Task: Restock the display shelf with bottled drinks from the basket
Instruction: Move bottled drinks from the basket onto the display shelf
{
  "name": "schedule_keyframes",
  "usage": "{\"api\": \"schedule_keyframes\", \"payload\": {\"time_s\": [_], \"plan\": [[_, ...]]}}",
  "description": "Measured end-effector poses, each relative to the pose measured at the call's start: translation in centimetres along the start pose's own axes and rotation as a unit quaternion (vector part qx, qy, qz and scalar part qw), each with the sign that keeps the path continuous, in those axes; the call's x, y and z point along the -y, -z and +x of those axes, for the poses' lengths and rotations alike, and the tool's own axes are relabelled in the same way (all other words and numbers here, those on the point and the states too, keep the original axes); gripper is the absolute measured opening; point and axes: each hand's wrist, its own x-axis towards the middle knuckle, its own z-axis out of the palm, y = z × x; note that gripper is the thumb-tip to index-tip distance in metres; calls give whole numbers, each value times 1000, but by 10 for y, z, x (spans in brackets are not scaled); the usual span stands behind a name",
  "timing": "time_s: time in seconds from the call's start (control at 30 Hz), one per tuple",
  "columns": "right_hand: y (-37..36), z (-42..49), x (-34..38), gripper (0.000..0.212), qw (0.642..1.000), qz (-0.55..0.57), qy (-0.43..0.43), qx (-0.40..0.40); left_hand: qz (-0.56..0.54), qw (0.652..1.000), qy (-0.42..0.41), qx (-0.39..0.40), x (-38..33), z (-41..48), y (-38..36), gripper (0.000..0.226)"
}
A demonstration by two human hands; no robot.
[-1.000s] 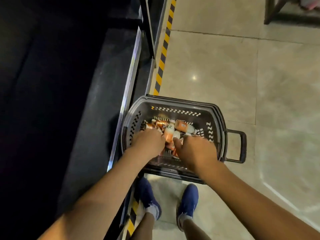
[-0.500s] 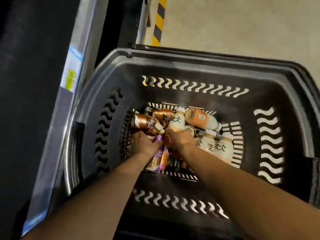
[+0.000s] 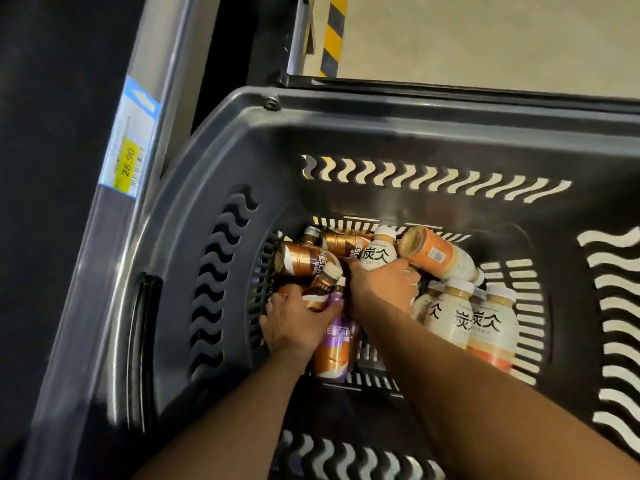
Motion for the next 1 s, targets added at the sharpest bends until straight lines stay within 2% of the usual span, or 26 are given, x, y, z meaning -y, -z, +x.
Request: {"api": "schedule_keyframes", "payload": {"time_s": [0.07,0.1,0.23,0.3,0.4,0.5,0.67,0.87,1.0], "plan": [[40,-76,35,83,983,-158,49,-77,-49,998,31,34,-5,-1,8,71],[56,-101,42,80,976,-184,78,-89,-98,992,51,54,-9,-3,13,68],[92,-145,45,86,990,-102,97,-13,-285,946,116,99,-24,-32,33,50],[112,-161,48,77,996,-41,80,1,-328,931,126,99,-32,-52,47,49],[156,-204,64,65,994,4,106,24,-367,915,126,110,-51,-93,82,39],[210,-263,93,49,990,34,135,37,-373,914,101,124,-79,-144,138,28],[296,-385,150,44,980,43,191,33,-396,913,25,93,-138,-258,255,17],[405,-587,219,35,956,57,288,4,-441,894,-75,29,-193,-436,418,23],[471,-707,249,40,930,55,363,-5,-483,869,-104,-18,-204,-543,515,23]]}}
